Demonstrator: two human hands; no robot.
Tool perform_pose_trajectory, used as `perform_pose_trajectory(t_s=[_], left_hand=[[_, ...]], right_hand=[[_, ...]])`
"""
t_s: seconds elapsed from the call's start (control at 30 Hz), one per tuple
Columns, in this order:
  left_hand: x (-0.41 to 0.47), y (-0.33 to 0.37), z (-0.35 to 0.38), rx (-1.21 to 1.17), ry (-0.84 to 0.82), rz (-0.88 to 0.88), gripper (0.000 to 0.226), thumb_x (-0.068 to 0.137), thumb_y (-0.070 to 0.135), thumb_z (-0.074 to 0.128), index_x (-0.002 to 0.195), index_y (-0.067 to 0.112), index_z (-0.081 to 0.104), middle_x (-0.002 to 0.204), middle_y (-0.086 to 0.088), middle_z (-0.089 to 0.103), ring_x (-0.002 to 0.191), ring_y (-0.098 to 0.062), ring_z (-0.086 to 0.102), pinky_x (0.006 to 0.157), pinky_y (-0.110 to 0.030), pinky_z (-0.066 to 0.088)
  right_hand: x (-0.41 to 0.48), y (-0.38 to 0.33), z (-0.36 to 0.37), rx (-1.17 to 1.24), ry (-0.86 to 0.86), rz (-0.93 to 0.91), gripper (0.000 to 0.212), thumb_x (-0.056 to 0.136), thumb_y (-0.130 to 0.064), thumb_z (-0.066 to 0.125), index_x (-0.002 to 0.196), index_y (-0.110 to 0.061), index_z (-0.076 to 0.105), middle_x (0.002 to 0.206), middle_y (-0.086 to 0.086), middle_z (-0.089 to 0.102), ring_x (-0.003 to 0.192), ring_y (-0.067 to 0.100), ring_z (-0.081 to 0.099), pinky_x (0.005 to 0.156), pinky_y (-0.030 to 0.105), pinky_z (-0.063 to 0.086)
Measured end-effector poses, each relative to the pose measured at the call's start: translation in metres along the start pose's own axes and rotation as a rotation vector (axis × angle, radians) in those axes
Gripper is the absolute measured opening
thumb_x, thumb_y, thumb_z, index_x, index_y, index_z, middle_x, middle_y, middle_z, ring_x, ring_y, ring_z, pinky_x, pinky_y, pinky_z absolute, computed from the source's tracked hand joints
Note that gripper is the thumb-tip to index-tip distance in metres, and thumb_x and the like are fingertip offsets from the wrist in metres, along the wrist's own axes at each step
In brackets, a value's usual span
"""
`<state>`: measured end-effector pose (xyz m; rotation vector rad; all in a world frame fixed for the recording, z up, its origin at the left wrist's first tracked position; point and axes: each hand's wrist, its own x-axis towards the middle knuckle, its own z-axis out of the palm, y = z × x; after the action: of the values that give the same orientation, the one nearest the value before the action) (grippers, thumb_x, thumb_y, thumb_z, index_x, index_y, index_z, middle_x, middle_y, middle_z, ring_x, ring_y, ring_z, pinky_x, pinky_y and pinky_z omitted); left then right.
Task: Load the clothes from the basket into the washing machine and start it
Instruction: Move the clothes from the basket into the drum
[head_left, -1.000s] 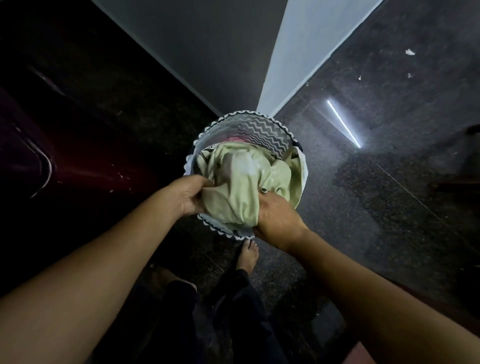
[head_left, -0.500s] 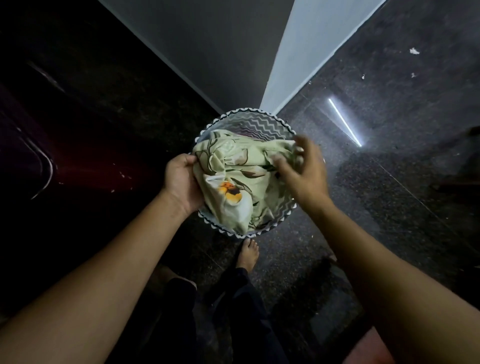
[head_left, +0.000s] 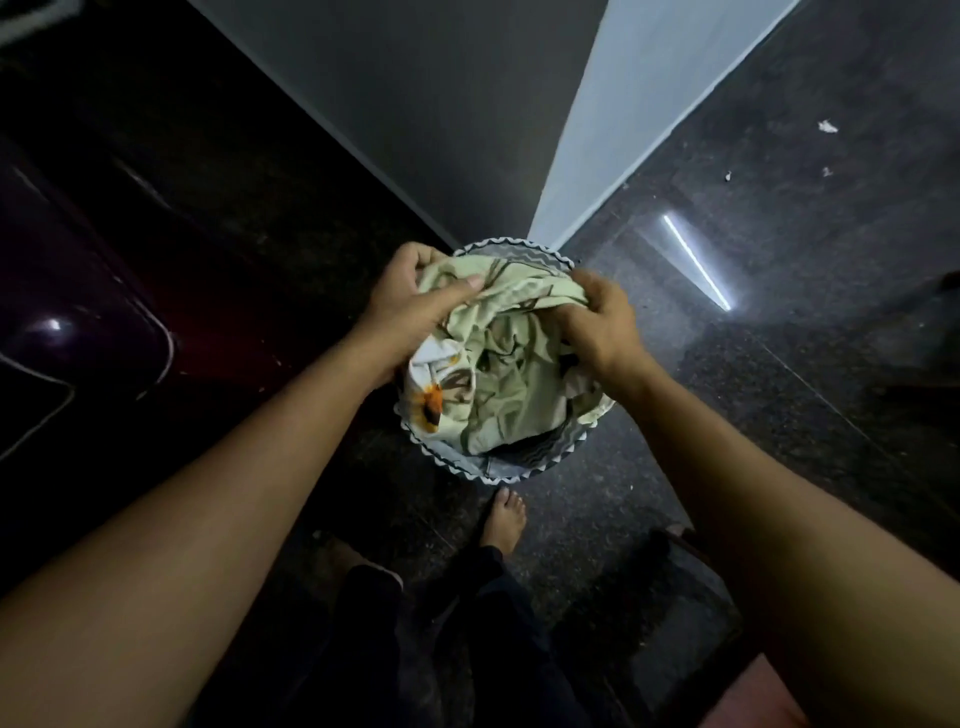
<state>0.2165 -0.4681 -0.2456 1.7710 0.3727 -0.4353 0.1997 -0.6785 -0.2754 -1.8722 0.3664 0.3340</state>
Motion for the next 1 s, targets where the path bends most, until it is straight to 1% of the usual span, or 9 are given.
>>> perform_pose_trajectory(t_s=[0.1, 0.27, 0.37, 0.5, 0.6, 0.67, 0.77, 0.9, 1.0], left_hand=[[-0.010, 0.012, -0.011, 0.223, 0.066, 0.050, 0.057, 0.083, 0.029, 0.080, 0.131, 0.021, 0.050, 0.117, -0.003, 0.059, 0.102, -0.015, 0.059, 0.080, -0.025, 0.049], [-0.043, 0.047, -0.019, 0.252, -0.365, 0.046, 0.109, 0.070, 0.048, 0.088, 0.154, 0.038, 0.019, 0.154, 0.001, 0.040, 0.137, -0.015, 0.045, 0.113, -0.040, 0.041], [-0.065, 0.064, -0.015, 0.451, -0.335, 0.160, 0.136, 0.050, 0.069, 0.089, 0.155, 0.044, 0.006, 0.160, 0.008, 0.030, 0.146, -0.013, 0.035, 0.119, -0.042, 0.034], [-0.092, 0.108, -0.014, 0.289, -0.187, 0.152, 0.096, 0.058, 0.043, 0.093, 0.142, 0.032, 0.047, 0.135, 0.011, 0.060, 0.126, -0.009, 0.056, 0.103, -0.028, 0.047], [-0.104, 0.142, -0.022, 0.132, -0.111, 0.086, 0.066, 0.058, 0.044, 0.088, 0.119, 0.029, 0.069, 0.110, 0.007, 0.075, 0.104, -0.014, 0.070, 0.094, -0.041, 0.057], [-0.114, 0.168, -0.028, 0.003, -0.087, 0.125, 0.057, 0.062, 0.037, 0.086, 0.116, 0.024, 0.071, 0.108, 0.001, 0.077, 0.102, -0.019, 0.072, 0.095, -0.046, 0.057], [-0.131, 0.212, -0.035, -0.242, -0.142, 0.200, 0.046, 0.075, 0.010, 0.082, 0.120, 0.013, 0.070, 0.112, -0.010, 0.075, 0.107, -0.028, 0.071, 0.095, -0.046, 0.056], [-0.149, 0.260, -0.043, -0.359, -0.233, 0.277, 0.041, 0.090, 0.005, 0.068, 0.131, 0.008, 0.062, 0.124, -0.021, 0.068, 0.117, -0.038, 0.065, 0.102, -0.057, 0.050], [-0.171, 0.293, -0.046, -0.373, -0.307, 0.354, 0.039, 0.094, 0.000, 0.059, 0.133, 0.004, 0.059, 0.128, -0.025, 0.065, 0.121, -0.040, 0.062, 0.106, -0.055, 0.048]], right_hand=[[-0.012, -0.026, -0.011, 0.119, 0.074, 0.015, 0.019, 0.081, -0.002, 0.058, 0.081, -0.018, 0.067, 0.068, -0.008, 0.068, 0.063, 0.006, 0.062, 0.055, 0.025, 0.051], [-0.043, -0.087, -0.024, 0.188, 0.036, 0.005, 0.022, 0.076, -0.021, 0.059, 0.088, -0.012, 0.075, 0.087, 0.014, 0.077, 0.075, 0.023, 0.069, 0.073, 0.053, 0.059], [-0.065, -0.133, -0.030, 0.217, -0.012, -0.037, 0.023, 0.079, -0.026, 0.060, 0.087, -0.013, 0.076, 0.084, 0.012, 0.077, 0.076, 0.029, 0.071, 0.077, 0.053, 0.060], [-0.092, -0.200, -0.041, 0.276, -0.087, -0.223, 0.022, 0.086, -0.011, 0.059, 0.071, -0.016, 0.074, 0.070, 0.006, 0.073, 0.068, 0.018, 0.068, 0.065, 0.039, 0.058], [-0.106, -0.237, -0.063, 0.256, -0.139, -0.369, 0.017, 0.084, -0.015, 0.062, 0.081, 0.002, 0.062, 0.074, 0.011, 0.061, 0.071, 0.019, 0.056, 0.065, 0.036, 0.045], [-0.110, -0.247, -0.084, 0.093, -0.122, -0.464, 0.033, 0.079, -0.026, 0.066, 0.091, 0.002, 0.054, 0.077, 0.008, 0.055, 0.072, 0.019, 0.052, 0.066, 0.039, 0.043], [-0.121, -0.251, -0.113, -0.183, -0.094, -0.566, 0.056, 0.073, -0.052, 0.081, 0.119, -0.031, 0.057, 0.111, -0.013, 0.067, 0.103, 0.009, 0.064, 0.087, 0.035, 0.053], [-0.122, -0.222, -0.127, -0.517, -0.110, -0.626, 0.110, 0.061, -0.075, 0.081, 0.152, -0.039, 0.032, 0.149, -0.011, 0.042, 0.138, 0.016, 0.041, 0.112, 0.042, 0.040], [-0.128, -0.212, -0.120, -0.414, -0.030, -0.525, 0.103, 0.059, -0.064, 0.087, 0.147, -0.042, 0.039, 0.148, -0.007, 0.044, 0.134, 0.013, 0.044, 0.109, 0.038, 0.043]])
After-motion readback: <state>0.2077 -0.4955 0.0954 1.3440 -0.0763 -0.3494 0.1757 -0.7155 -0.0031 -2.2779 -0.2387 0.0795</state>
